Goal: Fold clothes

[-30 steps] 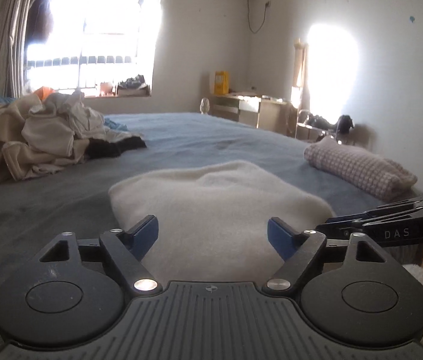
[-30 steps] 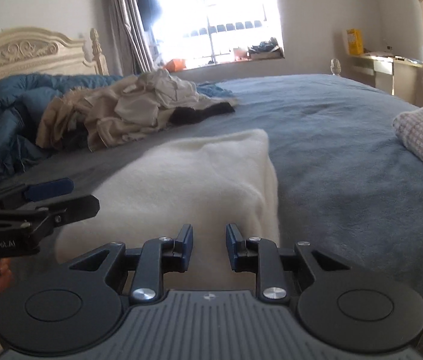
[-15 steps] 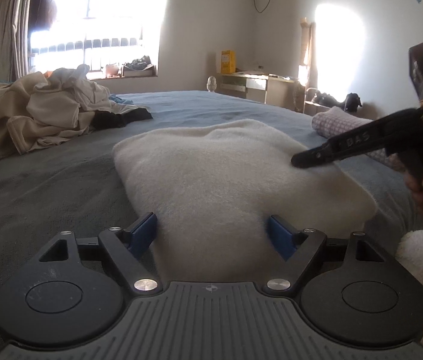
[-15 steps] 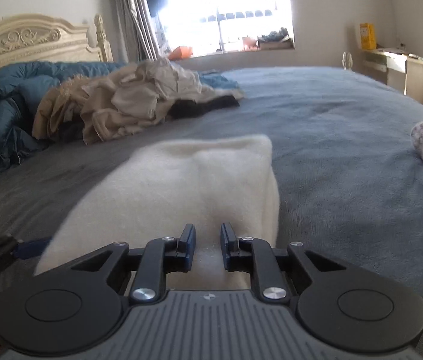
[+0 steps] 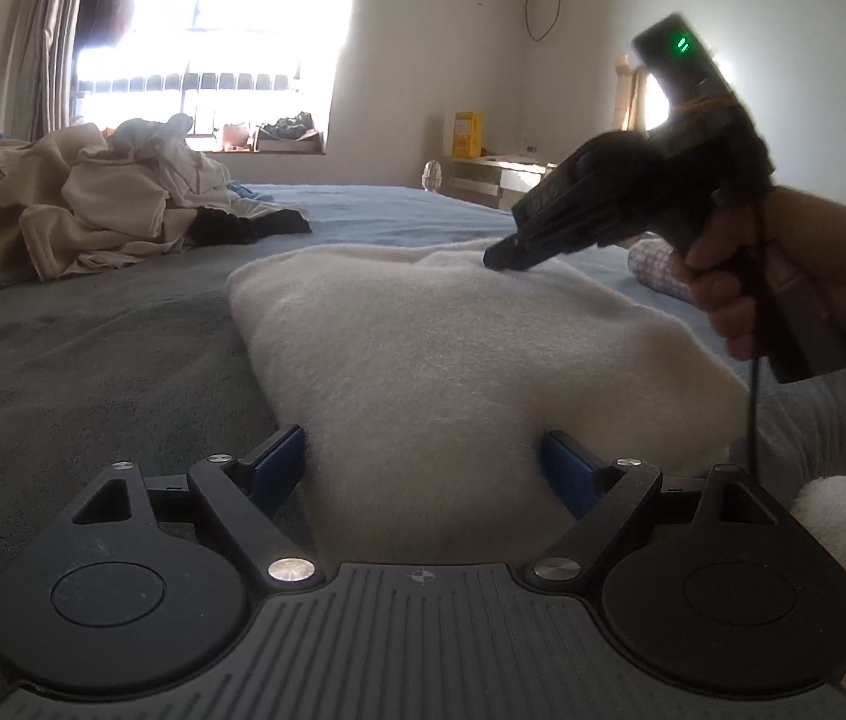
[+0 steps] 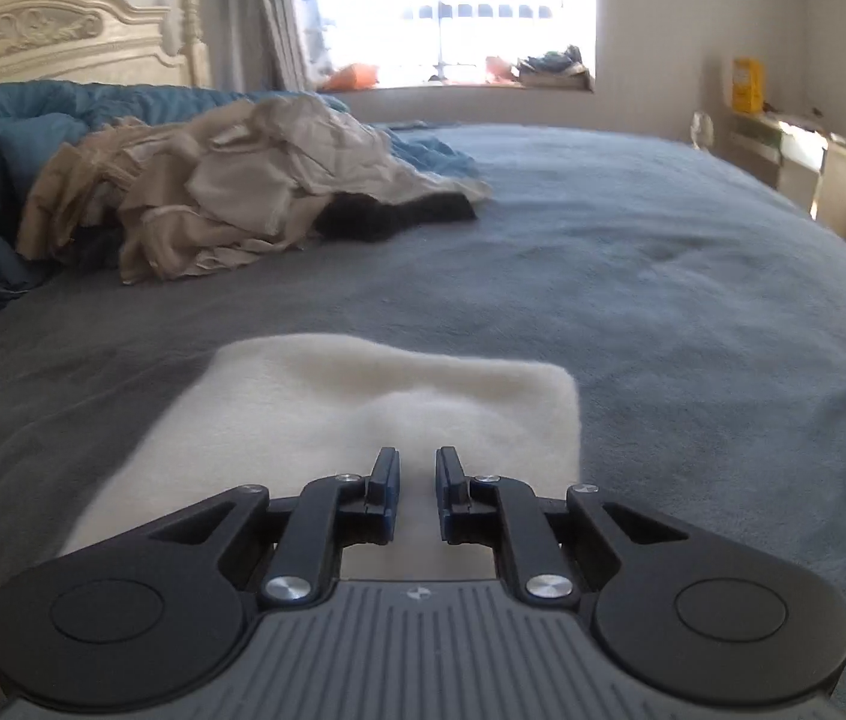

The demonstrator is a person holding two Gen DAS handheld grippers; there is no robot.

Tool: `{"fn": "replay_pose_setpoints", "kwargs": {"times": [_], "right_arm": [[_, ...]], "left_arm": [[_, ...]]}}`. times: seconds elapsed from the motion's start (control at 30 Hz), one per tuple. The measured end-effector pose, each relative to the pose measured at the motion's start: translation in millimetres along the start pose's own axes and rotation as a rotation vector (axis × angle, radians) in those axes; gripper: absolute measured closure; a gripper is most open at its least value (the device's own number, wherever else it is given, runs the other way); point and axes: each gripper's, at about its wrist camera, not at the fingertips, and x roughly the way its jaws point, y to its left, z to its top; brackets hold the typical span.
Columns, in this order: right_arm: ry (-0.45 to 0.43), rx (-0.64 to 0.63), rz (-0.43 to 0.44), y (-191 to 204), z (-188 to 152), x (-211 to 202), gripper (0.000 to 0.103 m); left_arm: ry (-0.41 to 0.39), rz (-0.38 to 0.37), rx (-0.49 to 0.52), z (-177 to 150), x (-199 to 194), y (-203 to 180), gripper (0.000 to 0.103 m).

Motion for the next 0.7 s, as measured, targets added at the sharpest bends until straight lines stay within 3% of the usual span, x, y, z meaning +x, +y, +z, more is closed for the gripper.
{"fn": "replay_pose_setpoints", "kwargs": {"times": [0.13, 0.17, 0.2, 0.37, 0.43, 0.47, 0.5, 0.57, 0.6, 0.63, 0.7], "right_arm": [[0.034, 0.304, 0.099, -55.0, 4.3, 23.9, 0.099], [0.024, 0.297, 0.090, -52.8, 9.3, 18.9, 0.098], [0.014, 0.286, 0.080, -49.9, 14.5, 13.6, 0.090], [0.042, 0.220, 0.086, -32.8, 33.8, 31.2, 0.087], [0.084, 0.278, 0.037, -49.8, 30.4, 52.3, 0.092], [0.073, 0.346, 0.057, -60.6, 27.9, 51.1, 0.094], [0.032, 0.392, 0.071, -67.8, 25.0, 40.0, 0.090], [-0.042, 0.424, 0.067, -76.7, 19.4, 13.5, 0.073], [-0.072, 0.406, 0.048, -78.3, 16.9, -1.4, 0.056], [-0.095, 0.390, 0.030, -80.8, 12.4, -16.8, 0.046], [-0.111, 0.407, 0.049, -90.8, -2.3, -43.0, 0.044]], "left_arm": [[0.008, -0.026, -0.038, -1.8, 1.3, 6.0, 0.017], [0.010, -0.033, -0.049, -2.1, 1.7, 7.5, 0.016], [0.012, -0.039, -0.060, -2.4, 2.0, 8.9, 0.016], [0.027, -0.065, -0.089, -2.0, 3.5, 12.8, 0.014], [0.037, -0.071, -0.079, 0.8, 2.7, 12.0, 0.013], [0.043, -0.074, -0.071, 2.5, 2.0, 11.4, 0.013], [0.049, -0.078, -0.063, 4.6, 1.3, 11.0, 0.012], [0.060, -0.087, -0.054, 9.3, -1.0, 12.0, 0.011], [0.066, -0.091, -0.053, 12.1, -2.3, 12.8, 0.010], [0.073, -0.096, -0.051, 15.7, -3.6, 14.0, 0.009], [0.084, -0.107, -0.054, 23.2, -6.3, 17.5, 0.008]]}}
